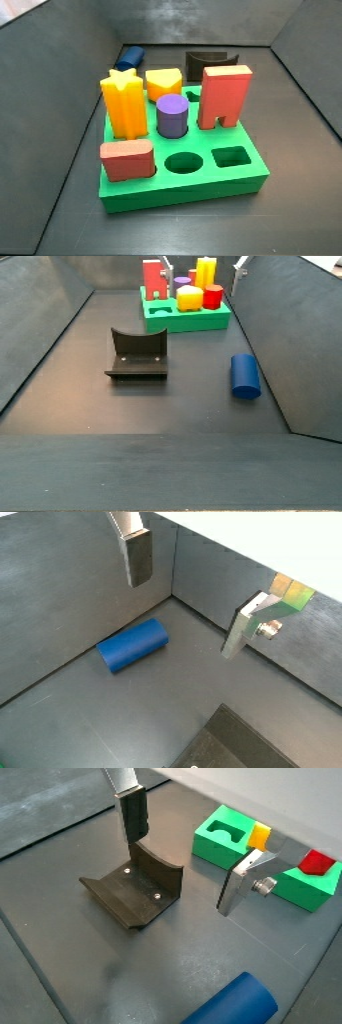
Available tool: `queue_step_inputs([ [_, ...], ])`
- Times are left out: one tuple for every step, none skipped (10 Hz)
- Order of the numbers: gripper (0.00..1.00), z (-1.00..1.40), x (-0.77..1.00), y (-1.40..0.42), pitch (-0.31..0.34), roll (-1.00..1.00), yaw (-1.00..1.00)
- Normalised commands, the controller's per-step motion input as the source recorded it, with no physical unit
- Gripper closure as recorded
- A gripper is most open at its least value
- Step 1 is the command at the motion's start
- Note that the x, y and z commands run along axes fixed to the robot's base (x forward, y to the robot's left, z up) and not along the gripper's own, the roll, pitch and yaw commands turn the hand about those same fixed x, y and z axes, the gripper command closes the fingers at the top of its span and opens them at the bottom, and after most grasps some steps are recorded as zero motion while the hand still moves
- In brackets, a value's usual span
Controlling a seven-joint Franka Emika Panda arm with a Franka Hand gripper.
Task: Pick up the oval object. Move up. Place the oval object on the fixture. Regrasp the oval object. Move to above the board. Insert the oval object.
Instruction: Pick up the oval object.
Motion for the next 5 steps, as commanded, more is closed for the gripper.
queue_step_inputs([
  [0.00, 0.00, -0.08, 0.00, -0.003, -0.01, 0.00],
  [0.00, -0.54, -0.45, 0.00, -0.134, 0.04, -0.13],
  [0.00, -0.95, -0.59, 0.04, -0.109, 0.05, -0.16],
  [0.00, -1.00, -0.57, 0.02, -0.067, 0.04, -0.22],
  [0.00, -1.00, -0.38, 0.04, -0.031, 0.03, -0.17],
])
